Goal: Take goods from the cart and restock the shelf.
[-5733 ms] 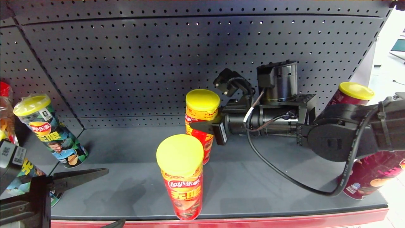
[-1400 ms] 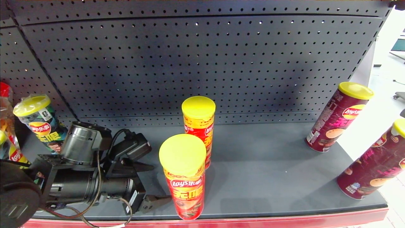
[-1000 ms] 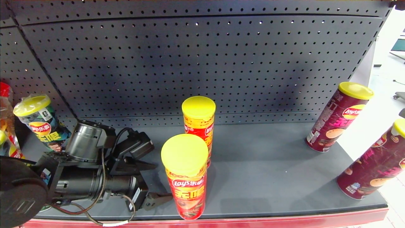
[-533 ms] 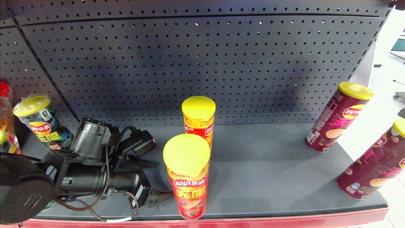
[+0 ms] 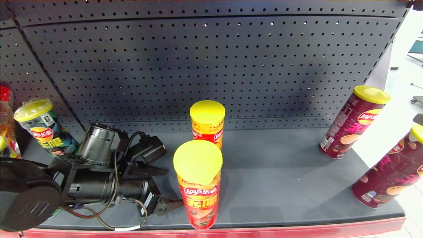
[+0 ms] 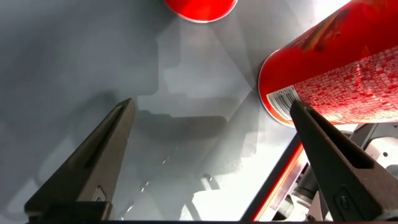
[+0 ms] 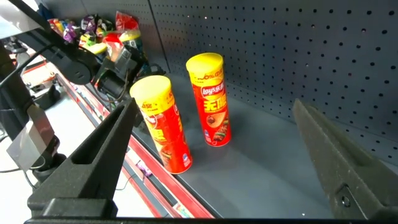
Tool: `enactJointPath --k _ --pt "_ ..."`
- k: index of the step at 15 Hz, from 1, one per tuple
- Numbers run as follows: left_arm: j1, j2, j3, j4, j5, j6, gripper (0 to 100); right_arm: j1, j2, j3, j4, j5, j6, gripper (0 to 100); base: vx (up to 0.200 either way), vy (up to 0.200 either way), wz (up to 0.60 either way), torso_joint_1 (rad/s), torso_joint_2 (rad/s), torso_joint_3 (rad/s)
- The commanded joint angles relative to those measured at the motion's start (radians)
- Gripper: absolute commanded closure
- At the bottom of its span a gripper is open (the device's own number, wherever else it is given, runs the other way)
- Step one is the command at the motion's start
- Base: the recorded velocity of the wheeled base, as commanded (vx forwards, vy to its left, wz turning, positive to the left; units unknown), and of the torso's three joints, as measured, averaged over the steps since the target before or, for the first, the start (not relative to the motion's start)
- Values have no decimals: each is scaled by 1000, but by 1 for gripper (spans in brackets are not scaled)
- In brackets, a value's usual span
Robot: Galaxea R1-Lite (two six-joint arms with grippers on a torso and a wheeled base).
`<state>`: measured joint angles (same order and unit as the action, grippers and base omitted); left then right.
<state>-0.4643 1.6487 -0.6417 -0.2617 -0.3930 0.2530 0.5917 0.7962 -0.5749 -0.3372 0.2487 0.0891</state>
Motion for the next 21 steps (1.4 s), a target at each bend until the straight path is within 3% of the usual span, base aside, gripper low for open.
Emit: enactJointPath --k 1,21 --pt "-4 5 -3 -1 0 0 0 -3 5 0 0 1 0 0 0 0 0 0 0 0" --pt "-7 -9 30 -1 -4 0 0 -4 11 -2 0 1 0 0 0 0 0 0 0 0"
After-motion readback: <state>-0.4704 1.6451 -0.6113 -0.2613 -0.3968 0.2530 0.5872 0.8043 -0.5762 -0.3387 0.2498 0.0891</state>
